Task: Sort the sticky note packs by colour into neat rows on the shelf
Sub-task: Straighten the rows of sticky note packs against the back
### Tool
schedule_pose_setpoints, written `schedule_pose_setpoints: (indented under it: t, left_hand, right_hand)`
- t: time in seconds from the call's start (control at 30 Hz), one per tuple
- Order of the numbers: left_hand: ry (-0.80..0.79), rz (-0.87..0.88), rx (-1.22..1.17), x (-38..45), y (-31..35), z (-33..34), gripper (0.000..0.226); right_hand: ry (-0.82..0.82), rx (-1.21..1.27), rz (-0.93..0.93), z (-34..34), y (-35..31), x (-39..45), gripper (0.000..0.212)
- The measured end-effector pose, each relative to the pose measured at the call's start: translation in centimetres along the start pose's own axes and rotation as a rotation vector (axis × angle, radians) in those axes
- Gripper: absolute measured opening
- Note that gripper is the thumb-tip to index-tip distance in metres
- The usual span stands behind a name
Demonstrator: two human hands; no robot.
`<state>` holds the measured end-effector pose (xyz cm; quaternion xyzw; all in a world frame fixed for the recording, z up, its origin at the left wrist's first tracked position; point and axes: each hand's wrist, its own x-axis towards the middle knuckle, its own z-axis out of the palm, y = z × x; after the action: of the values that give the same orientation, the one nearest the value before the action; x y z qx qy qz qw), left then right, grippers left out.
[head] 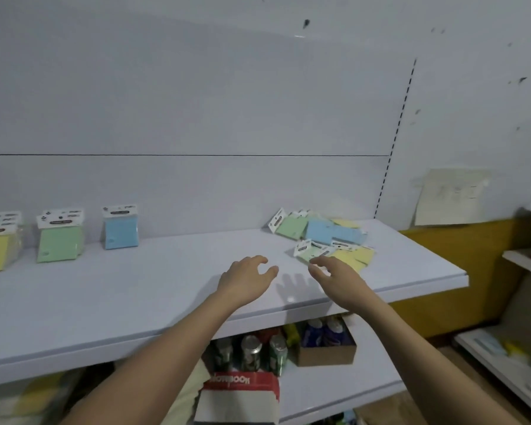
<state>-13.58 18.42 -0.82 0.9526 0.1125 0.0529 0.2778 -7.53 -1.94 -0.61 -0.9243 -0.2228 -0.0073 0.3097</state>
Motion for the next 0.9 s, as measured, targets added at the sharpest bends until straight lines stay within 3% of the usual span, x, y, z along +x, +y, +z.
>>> schedule_pose_setpoints:
  t: [0.3,0.53,0.67,0.77,0.9]
  left_hand:
    - [0.023,-0.096,-0.248,13.9,2.9,3.5,0.055]
    - [0.194,-0.256,-0.366,21.7,2.1,6.0,0.056]
    - [0.318,-0.382,-0.262,25.2,2.0,6.8,0.065]
    - [0.29,-0.464,-0.098,26.4,2.8,7.6,0.07]
    - [0.285,-0.516,-0.008,27.0,3.4,8.4,0.06]
  right_hand:
    - [0.032,-0.056,0.026,-3.5,6.6,12.4,0.042]
    - [0.068,-0.037,0.037,-2.9,10.3,20.1,0.04]
    - [0.069,-0.037,-0.007,-3.5,11.8,23.3,0.038]
    - [0.031,-0.062,-0.044,-3.6,12.4,25.1,0.039]
    - [-0.031,-0.076,-0.069,-2.8,13.5,26.5,0.037]
